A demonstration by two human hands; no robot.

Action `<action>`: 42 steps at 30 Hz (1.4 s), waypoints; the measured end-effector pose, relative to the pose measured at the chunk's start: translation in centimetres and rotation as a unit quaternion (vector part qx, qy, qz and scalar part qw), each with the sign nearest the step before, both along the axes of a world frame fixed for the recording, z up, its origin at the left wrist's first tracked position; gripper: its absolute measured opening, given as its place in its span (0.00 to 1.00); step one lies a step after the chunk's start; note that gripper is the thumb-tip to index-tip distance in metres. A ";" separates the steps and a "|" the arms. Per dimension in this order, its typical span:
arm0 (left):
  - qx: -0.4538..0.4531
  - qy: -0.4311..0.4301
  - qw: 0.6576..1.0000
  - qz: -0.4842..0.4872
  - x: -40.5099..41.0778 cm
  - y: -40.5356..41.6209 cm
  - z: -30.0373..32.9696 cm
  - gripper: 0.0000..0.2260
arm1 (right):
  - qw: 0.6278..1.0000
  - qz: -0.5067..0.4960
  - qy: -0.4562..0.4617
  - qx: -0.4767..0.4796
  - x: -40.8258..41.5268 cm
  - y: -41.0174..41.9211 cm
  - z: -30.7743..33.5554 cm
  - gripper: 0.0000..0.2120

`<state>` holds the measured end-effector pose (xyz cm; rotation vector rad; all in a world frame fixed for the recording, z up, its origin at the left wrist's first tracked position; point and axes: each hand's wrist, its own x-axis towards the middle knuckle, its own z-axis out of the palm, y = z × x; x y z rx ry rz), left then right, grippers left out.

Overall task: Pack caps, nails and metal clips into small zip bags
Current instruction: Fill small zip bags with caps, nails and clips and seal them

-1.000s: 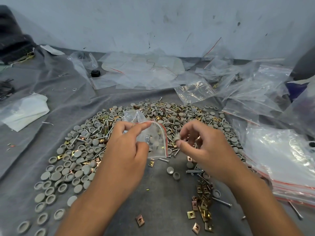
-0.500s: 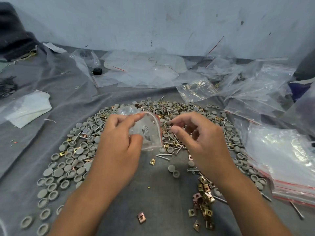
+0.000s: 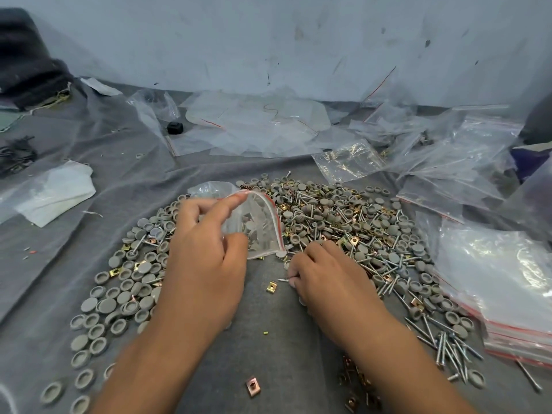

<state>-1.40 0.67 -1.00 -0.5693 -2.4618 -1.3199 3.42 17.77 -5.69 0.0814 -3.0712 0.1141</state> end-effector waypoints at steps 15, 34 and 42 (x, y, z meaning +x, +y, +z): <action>-0.014 -0.008 1.000 -0.006 0.3 0.1 -0.1 0.22 | 0.998 0.021 -0.018 0.056 0.6 -0.5 0.0 0.08; -0.021 -0.027 0.997 -0.064 0.3 0.6 -0.4 0.21 | 0.893 0.041 0.319 -0.314 0.0 -0.8 4.0 0.08; -0.026 -0.027 0.998 -0.044 0.3 0.3 -0.2 0.22 | 0.983 -0.097 -0.027 -0.151 0.1 5.0 2.0 0.08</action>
